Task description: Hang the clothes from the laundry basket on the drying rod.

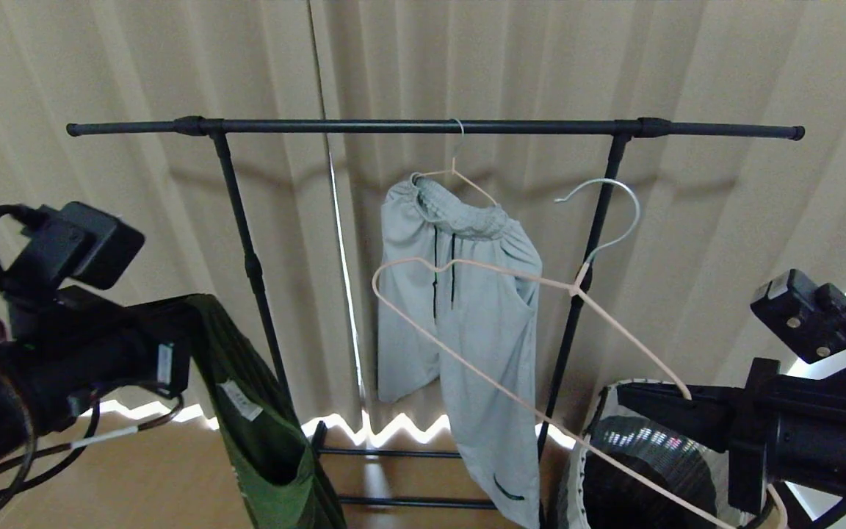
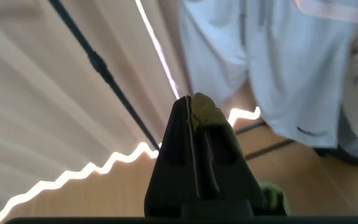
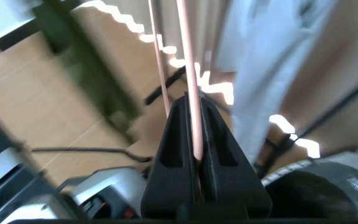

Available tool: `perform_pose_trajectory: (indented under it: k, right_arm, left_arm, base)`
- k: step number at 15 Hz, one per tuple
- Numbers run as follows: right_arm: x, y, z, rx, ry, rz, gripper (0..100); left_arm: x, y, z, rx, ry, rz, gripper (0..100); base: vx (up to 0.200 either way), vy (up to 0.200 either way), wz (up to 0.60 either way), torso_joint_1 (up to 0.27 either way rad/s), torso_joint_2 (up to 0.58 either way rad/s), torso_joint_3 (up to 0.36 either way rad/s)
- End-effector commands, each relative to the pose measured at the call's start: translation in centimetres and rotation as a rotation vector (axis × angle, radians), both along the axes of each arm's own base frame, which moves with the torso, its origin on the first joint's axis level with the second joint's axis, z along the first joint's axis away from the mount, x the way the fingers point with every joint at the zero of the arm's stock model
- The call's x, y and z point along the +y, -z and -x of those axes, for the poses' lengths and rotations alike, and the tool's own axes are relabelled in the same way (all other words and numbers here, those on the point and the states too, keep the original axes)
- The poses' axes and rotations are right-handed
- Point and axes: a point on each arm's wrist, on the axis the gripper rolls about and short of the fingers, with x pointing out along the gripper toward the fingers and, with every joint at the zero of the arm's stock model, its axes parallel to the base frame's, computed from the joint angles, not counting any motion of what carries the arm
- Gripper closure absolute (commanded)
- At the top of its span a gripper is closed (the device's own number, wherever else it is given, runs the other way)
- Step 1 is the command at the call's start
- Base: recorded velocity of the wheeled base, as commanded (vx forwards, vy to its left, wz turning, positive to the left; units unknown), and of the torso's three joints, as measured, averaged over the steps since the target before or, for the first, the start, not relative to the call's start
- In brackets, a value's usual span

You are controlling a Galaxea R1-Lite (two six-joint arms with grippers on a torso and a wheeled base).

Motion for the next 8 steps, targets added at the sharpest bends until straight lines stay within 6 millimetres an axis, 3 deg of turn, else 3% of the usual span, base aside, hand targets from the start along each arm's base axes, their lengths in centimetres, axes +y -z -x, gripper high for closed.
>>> perform_pose_trajectory:
  k: [1,3,8]
  right_arm:
    - [0.8,0.2,0.4,0.018,-0.044,-0.004,100]
    - [1.9,0.5,0.7,0.056,-0.087,-0.014,100]
    - [4.0,1.5,0.0,0.087,-0.135,-0.013,100]
  left_arm:
    - [-2.4,1.1,-4.0,0.066,-0.035,-0.019,100]
    - [-3.3,0.9,-5.4,0.078,-0.039,0.024,100]
    - [-5.5,-0.2,-5.2,0.129,-0.007,0.147,100]
  base:
    - [0.0,0.0,0.0,0.0,0.0,0.0]
    - [0.0,0.0,0.0,0.0,0.0,0.0]
    - [0.0,0.0,0.0,0.0,0.0,0.0]
